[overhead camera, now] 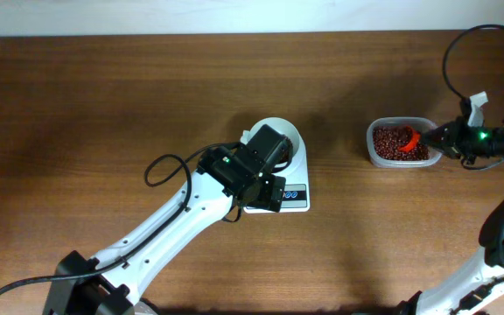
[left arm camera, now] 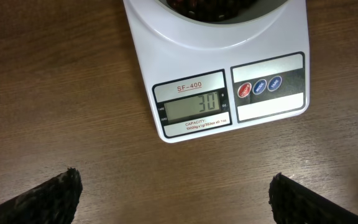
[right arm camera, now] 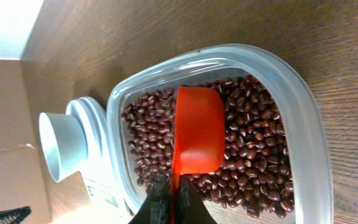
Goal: Scoop item into bowl and weigh 50g on scale
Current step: 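Dig the red scoop into the beans with the right gripper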
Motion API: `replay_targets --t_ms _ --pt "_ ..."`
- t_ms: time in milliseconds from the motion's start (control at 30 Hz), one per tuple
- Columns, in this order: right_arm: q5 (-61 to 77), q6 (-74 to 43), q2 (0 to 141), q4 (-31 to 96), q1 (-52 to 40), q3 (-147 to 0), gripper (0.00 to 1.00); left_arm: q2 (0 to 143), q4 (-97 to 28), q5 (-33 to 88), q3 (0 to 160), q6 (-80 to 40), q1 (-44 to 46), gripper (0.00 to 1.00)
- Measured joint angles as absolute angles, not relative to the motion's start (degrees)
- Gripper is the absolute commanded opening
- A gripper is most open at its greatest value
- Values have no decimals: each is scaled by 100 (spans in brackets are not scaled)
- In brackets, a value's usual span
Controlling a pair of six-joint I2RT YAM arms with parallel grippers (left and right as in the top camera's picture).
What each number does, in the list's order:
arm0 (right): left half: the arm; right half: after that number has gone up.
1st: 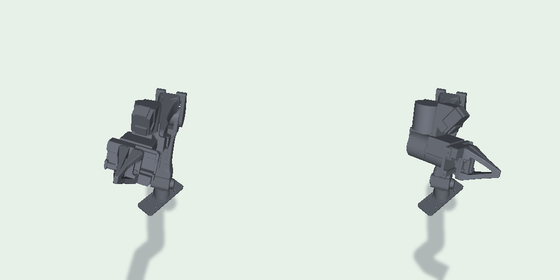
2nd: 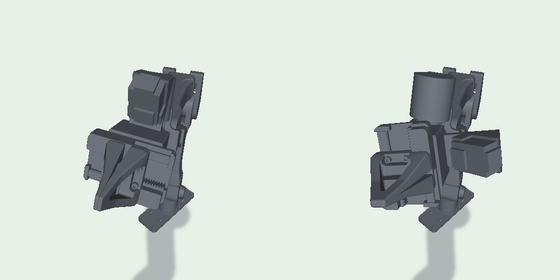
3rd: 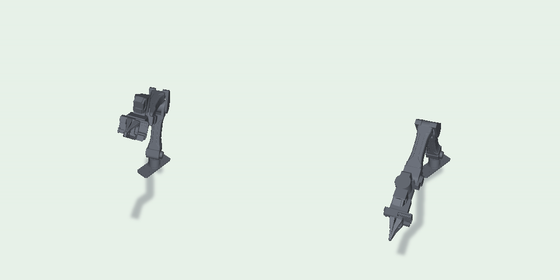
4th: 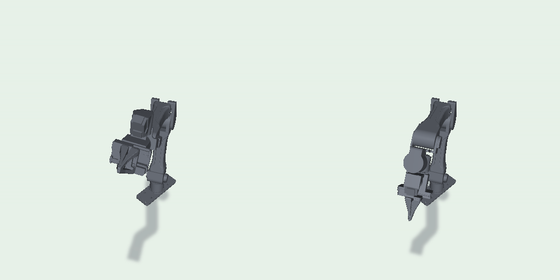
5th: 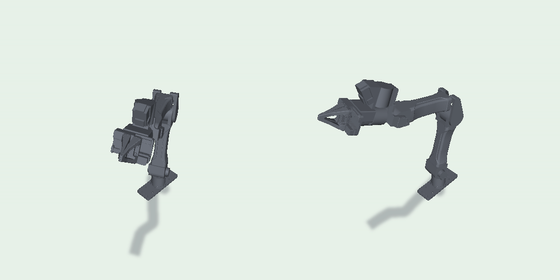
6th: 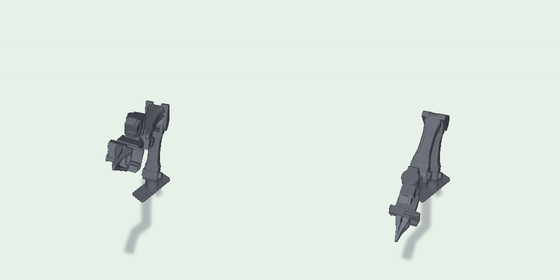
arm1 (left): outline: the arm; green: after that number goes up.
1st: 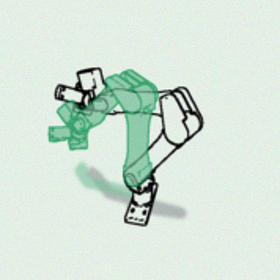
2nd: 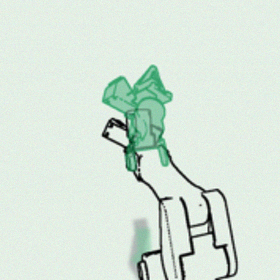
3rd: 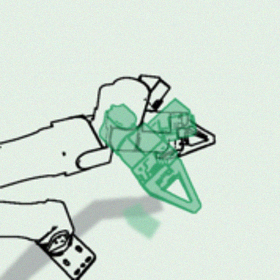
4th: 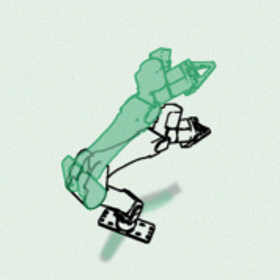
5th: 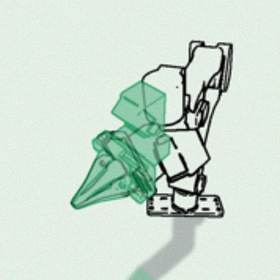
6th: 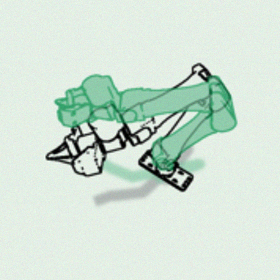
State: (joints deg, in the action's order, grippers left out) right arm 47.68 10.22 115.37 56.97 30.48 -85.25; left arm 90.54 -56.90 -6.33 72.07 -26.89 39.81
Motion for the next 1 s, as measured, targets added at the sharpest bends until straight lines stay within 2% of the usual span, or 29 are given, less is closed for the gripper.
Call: replay_targets --t_ms 267,1000 --pt "5262 1002 11537 5789 3293 -8525 4 9054 -5690 -633 7207 -2692 3981 99" --pt "5328 956 11537 5942 3385 -8525 4 9054 -5690 -633 7207 -2692 3981 99"
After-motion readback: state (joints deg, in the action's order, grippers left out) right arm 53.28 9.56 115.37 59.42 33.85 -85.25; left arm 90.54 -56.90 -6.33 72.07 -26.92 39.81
